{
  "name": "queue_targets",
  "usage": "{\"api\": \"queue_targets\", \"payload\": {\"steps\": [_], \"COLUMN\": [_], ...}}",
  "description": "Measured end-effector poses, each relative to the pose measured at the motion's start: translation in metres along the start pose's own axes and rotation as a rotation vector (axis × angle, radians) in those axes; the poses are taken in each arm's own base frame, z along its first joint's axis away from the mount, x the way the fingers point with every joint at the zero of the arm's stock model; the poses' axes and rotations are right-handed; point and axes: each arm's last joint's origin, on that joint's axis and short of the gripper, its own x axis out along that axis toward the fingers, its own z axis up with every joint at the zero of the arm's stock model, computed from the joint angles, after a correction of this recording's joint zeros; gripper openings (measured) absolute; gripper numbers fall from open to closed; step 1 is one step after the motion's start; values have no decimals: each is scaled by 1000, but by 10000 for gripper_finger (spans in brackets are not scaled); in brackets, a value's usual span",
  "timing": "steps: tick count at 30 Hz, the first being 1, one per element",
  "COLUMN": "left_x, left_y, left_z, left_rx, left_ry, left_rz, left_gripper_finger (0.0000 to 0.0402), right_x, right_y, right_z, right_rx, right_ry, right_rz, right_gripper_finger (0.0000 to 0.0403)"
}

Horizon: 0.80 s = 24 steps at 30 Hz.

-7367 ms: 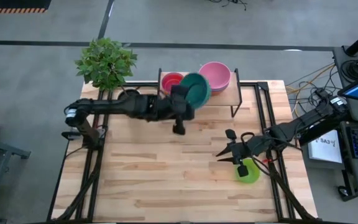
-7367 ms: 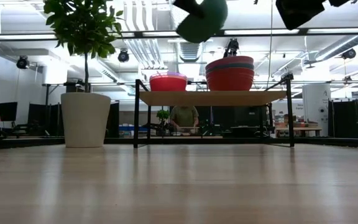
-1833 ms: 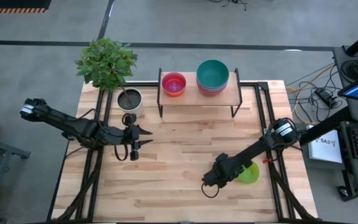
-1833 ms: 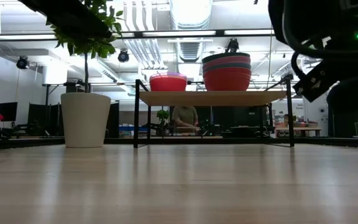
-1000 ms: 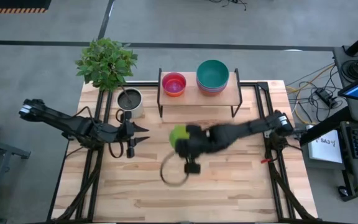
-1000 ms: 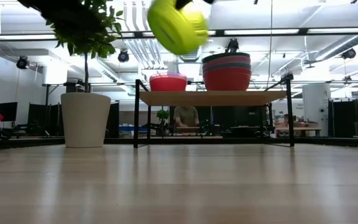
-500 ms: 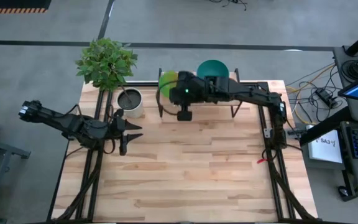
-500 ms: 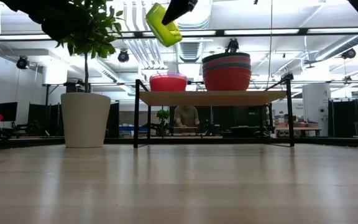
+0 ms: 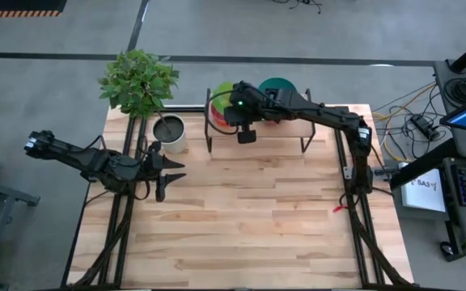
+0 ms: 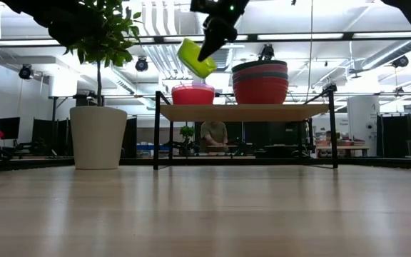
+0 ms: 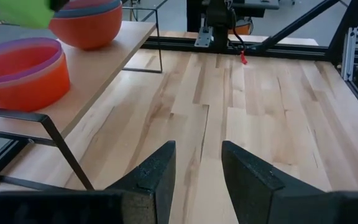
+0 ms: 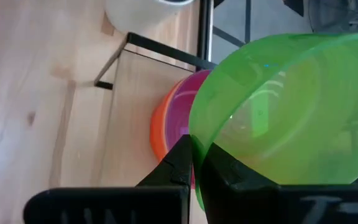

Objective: Place and stack bowls onto a shelf
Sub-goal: Stack the transparent green bowl into the purple bowl on the shelf

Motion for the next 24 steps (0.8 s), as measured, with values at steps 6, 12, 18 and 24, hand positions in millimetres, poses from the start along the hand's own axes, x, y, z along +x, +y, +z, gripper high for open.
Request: {"api": "queue_targets", "payload": {"steps": [6, 12, 18, 24], "left_x": [0, 0, 0, 0], "left_y": [0, 0, 0, 0], "left_z": [0, 0, 0, 0], "left_rx": [2, 3, 4, 4], "left_ry": [0, 0, 0, 0], "left_rz": [0, 0, 0, 0], "left_gripper_finger": [113, 113, 113, 113], "right_x": [14, 15, 17, 17], "right_y": [3, -2, -6, -8], "right_z": [-4, -8, -11, -10], "right_rx": [-27, 10, 58, 76], "right_ry": [9, 17, 23, 7], "right_rz": [-21, -34, -43, -54], "right_gripper_finger": [9, 30, 60, 79]}}
